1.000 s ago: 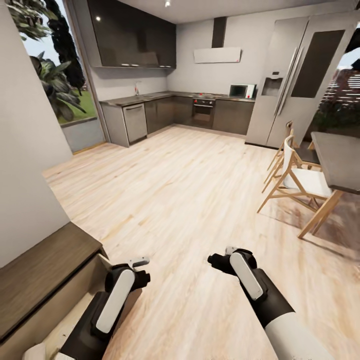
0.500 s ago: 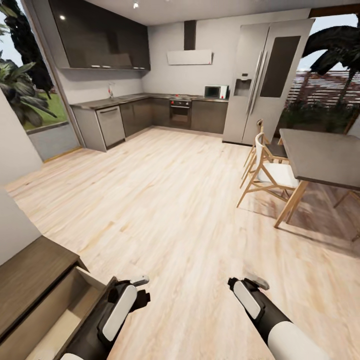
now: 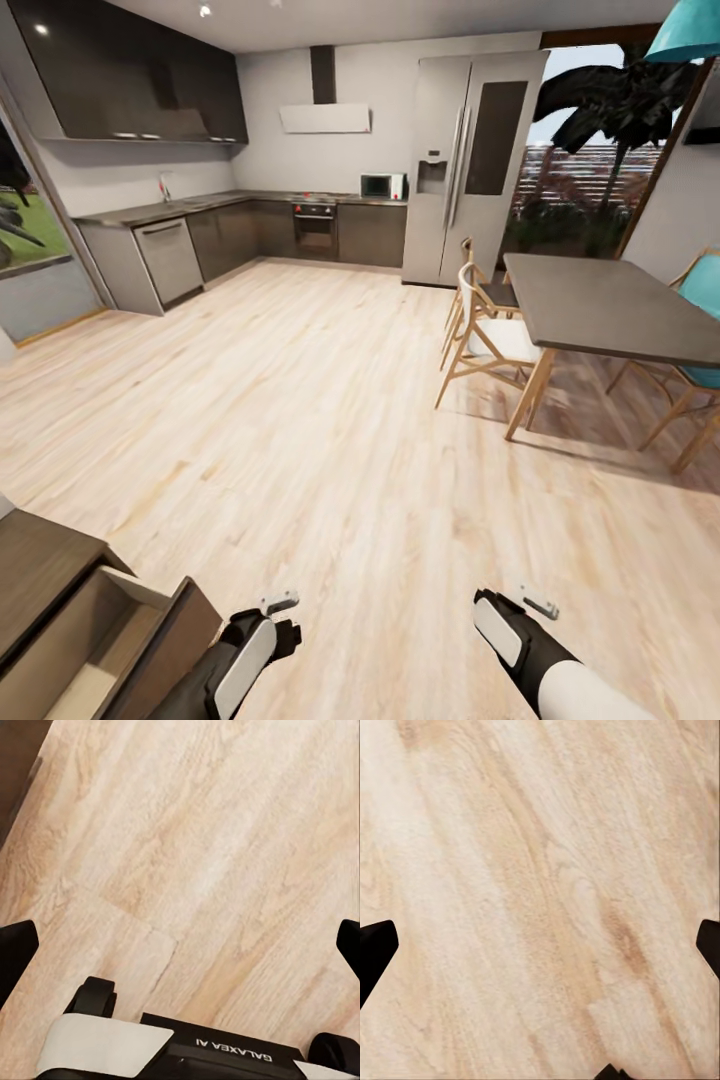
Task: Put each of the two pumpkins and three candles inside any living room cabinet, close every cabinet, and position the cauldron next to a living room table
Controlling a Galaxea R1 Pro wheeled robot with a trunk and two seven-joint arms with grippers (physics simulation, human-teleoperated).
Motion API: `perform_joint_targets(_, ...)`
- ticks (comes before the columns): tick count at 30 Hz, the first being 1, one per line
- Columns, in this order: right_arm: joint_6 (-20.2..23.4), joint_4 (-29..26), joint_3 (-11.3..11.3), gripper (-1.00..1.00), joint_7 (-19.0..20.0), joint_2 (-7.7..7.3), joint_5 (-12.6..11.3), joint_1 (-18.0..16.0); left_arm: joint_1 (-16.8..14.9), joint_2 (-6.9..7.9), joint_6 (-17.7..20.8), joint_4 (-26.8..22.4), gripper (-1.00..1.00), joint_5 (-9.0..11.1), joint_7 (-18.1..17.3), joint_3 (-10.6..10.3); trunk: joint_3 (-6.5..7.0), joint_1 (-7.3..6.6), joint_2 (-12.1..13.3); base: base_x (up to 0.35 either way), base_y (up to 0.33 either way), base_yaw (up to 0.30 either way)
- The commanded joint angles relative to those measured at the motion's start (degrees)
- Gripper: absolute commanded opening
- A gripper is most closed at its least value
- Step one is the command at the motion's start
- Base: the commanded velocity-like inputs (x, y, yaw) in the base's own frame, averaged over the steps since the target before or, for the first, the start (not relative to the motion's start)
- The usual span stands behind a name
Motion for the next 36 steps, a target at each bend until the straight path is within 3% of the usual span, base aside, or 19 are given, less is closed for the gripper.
perform_joint_targets(1,0.21,0.29,0.31,1.0,-0.32,-0.12,0.03,-0.04,-0.03,0.09,-1.09,1.18,1.0,-0.17,-0.78,-0.46,-0.02,0.0,-0.03,0.0,0.0,-0.28)
perform_joint_targets(5,-1.15,1.36,0.32,1.0,1.97,-0.33,0.03,-0.04,-0.03,0.11,-6.09,5.7,1.0,-1.83,-3.46,-0.86,0.11,0.0,-0.03,0.0,0.0,-0.28)
perform_joint_targets(9,-2.31,3.99,0.32,1.0,3.93,-0.06,0.15,-0.04,-0.03,0.1,-8.13,7.55,1.0,-2.08,-4.01,-1.11,0.25,0.0,-0.03,0.0,0.0,-0.28)
perform_joint_targets(27,-3.82,4.96,0.25,1.0,4.74,-0.37,-0.25,-0.04,-0.03,-0.12,-10.61,7.96,1.0,-1.85,-4.08,-0.85,0.79,0.0,-0.03,0.0,0.0,-0.28)
perform_joint_targets(36,-6.02,6.68,0.18,1.0,8.68,-0.21,-0.82,-0.04,-0.03,0.21,-10.67,8.57,1.0,-1.81,-4.06,-0.76,1.0,0.0,-0.03,0.0,0.0,-0.28)
